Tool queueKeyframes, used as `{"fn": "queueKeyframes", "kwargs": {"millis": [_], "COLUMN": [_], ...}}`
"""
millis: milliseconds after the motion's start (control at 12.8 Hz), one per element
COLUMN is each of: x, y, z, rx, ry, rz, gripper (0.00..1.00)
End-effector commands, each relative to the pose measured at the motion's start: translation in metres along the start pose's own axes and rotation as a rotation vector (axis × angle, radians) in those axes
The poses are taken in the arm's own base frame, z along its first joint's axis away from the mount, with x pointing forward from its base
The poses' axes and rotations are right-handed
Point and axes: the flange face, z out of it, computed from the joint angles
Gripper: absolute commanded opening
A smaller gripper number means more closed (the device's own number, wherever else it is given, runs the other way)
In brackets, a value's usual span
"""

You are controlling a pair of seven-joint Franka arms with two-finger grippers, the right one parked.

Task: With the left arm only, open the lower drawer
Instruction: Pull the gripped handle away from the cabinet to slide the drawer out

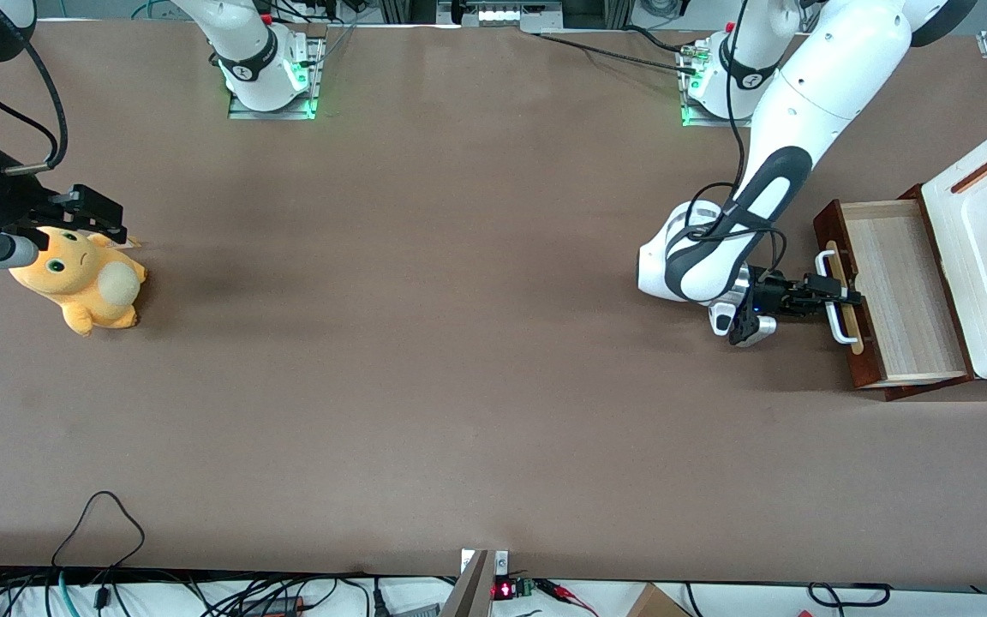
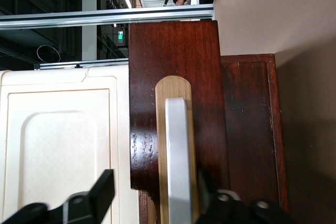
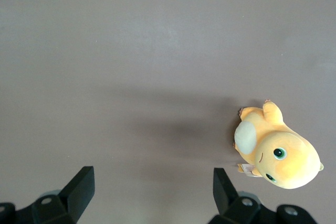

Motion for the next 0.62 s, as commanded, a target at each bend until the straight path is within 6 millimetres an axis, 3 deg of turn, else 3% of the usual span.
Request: {"fn": "queueKeyframes", "kwargs": {"millis": [0, 234, 390, 545], "x": [0.01, 0.018, 0.033, 0.047], "y": [-0.006, -0.025, -0.054, -0.095], "z": [-0.004, -0.017, -0.027, -0.032], "rx": [-0.013, -0.088, -0.256, -0.422], "ry": [0.015, 0.031, -0.019, -0.079], "rz": [0.039, 0.012, -0.025, -0.054], "gripper": [1.0, 1.0, 1.0, 1.0]}}
